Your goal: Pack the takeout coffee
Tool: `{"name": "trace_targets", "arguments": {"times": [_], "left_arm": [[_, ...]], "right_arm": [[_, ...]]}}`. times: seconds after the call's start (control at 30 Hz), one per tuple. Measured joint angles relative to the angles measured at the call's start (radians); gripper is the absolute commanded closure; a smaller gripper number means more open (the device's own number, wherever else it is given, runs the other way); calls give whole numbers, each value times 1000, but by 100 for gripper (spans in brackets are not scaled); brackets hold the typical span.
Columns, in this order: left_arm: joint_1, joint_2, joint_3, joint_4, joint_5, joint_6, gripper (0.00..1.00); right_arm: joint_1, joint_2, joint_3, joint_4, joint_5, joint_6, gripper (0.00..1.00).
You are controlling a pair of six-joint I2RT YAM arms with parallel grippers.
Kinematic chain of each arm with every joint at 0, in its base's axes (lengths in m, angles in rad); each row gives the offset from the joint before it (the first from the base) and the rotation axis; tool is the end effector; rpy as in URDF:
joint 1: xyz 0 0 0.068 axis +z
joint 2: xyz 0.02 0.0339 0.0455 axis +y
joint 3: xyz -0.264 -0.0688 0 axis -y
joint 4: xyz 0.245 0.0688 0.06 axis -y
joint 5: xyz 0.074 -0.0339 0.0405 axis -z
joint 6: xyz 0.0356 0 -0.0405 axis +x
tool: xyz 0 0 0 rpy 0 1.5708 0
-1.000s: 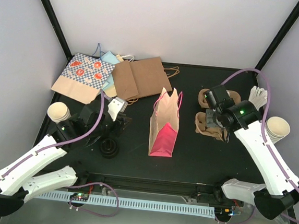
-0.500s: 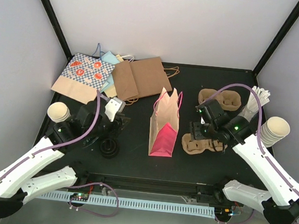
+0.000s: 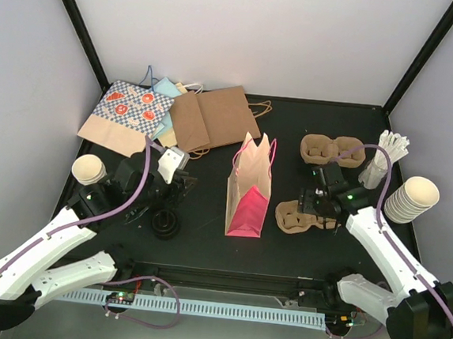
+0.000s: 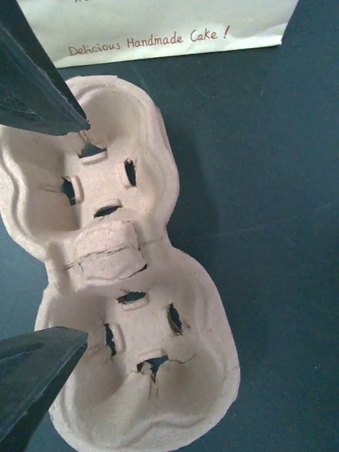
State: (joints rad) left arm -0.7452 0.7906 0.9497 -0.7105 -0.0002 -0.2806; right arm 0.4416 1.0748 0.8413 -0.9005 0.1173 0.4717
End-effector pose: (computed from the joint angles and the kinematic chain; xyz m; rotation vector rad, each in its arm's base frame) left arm 0.1176 -0.1085 0.3418 0.5024 2.1241 -0.5985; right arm 0.1761 0.0787 0.2483 0.0757 2.6955 0.1218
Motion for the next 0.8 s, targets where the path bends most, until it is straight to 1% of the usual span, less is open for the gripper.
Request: {"name": "trace_targets", "arguments": {"times": [0.03, 0.1, 0.27, 0.6, 0.8], "left_arm": [[0, 0, 0, 0, 0, 0, 63], [0, 0, 0, 0, 0, 0, 63], [0, 1, 0, 1, 0, -1, 63], [0, 2, 0, 1, 0, 0, 62], [0, 5, 0, 2, 0, 0, 62]], "right_arm": [[-32, -10, -17, 9, -1, 2, 23], [-41, -7, -24, 26, -13, 2, 23], [-42, 64, -26, 85, -37, 15, 23], [-43, 111, -56, 132, 23, 81, 27], [-43, 132, -94, 171, 22, 101, 29]]}}
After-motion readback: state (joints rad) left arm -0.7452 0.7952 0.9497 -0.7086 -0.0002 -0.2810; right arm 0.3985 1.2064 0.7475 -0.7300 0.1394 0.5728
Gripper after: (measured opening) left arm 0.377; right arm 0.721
